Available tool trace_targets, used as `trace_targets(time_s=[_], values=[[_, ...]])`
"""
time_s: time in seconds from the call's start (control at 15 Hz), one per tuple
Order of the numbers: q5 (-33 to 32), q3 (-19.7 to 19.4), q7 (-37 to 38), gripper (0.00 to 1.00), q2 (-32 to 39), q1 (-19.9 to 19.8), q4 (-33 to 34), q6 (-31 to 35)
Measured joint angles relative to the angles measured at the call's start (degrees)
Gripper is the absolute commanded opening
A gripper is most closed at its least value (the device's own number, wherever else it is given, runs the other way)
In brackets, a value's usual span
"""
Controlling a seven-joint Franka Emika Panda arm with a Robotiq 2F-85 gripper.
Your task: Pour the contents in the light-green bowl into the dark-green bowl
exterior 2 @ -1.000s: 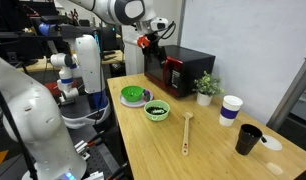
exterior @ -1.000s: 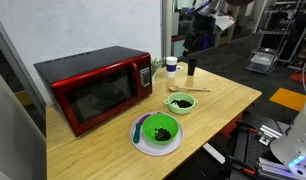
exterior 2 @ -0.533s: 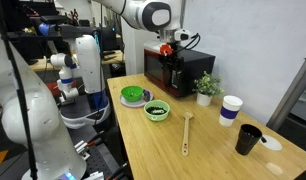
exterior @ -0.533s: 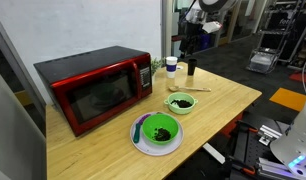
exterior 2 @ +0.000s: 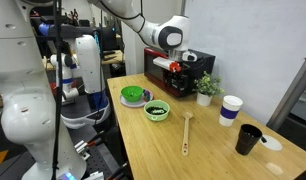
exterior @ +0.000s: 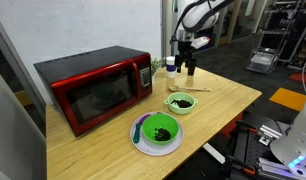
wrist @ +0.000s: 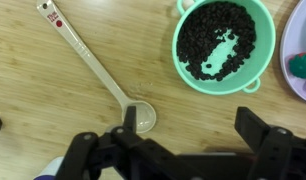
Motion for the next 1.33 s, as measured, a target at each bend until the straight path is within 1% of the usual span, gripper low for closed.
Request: trace_targets(time_s=[0.8, 1.33], values=[[-0.19, 0.48, -0.71, 1.0, 1.34, -0.05, 0.8, -0.08], [-0.86, 0.52, -4.2, 1.0, 9.2, -1.0, 2.45, -0.05]])
